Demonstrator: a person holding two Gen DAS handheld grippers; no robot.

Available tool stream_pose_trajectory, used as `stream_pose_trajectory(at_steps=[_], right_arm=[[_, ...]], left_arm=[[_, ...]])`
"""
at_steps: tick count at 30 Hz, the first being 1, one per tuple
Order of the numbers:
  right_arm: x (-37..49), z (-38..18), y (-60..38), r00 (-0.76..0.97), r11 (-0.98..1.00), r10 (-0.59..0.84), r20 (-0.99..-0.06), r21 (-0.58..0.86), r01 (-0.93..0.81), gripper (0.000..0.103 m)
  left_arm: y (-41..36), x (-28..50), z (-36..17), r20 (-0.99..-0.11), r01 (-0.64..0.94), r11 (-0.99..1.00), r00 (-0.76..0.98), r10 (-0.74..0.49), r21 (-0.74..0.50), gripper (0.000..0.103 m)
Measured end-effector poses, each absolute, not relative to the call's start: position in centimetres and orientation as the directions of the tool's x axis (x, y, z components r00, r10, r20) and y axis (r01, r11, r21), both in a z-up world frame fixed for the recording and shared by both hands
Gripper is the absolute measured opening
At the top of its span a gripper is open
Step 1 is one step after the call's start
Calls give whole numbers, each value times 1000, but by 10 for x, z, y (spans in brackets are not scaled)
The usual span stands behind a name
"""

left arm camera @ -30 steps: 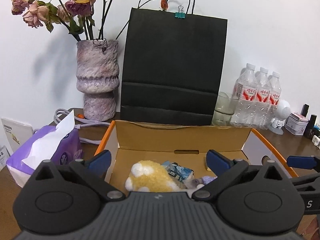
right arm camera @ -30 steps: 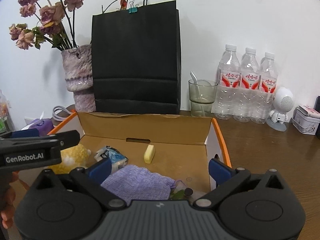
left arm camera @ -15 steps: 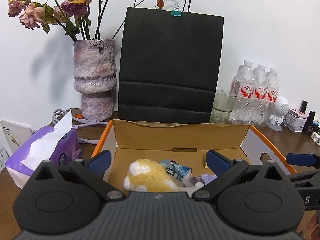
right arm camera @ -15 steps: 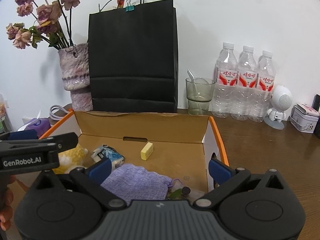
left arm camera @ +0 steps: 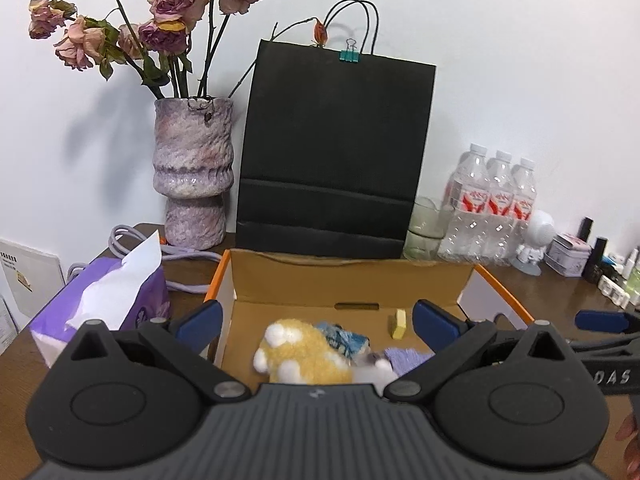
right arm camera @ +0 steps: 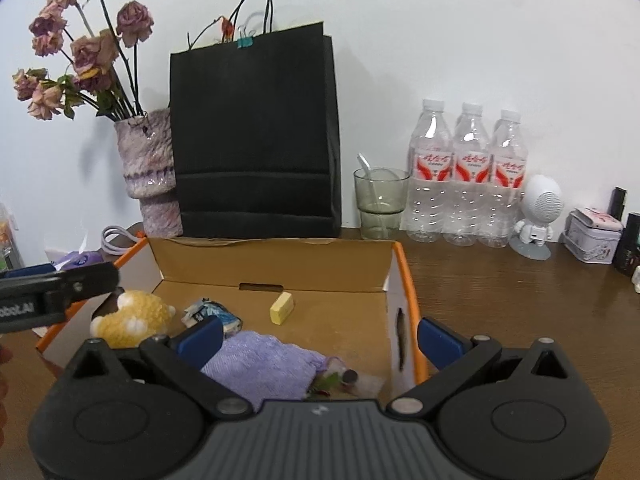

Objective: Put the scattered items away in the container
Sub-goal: 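Move both tools back toward the items beside the box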

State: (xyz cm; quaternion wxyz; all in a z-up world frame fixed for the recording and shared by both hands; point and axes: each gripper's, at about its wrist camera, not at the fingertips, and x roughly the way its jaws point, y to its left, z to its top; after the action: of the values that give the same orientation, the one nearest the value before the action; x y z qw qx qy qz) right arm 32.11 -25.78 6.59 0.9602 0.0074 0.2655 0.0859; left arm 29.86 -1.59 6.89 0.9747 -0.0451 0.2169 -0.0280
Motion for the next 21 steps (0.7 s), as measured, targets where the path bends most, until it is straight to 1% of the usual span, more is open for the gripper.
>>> stream_pose_trajectory(at_steps=[11,21], right_arm=[[265,63,-291,840,991,116,-530,1,-136,103],[231,25,-300,783,991,112,-612,17,-129,103]], left_arm=[[0,246,65,-453,57,996,888,-79,-63,103],[-4,217,38,-531,81,996,843,-89,-40,103]])
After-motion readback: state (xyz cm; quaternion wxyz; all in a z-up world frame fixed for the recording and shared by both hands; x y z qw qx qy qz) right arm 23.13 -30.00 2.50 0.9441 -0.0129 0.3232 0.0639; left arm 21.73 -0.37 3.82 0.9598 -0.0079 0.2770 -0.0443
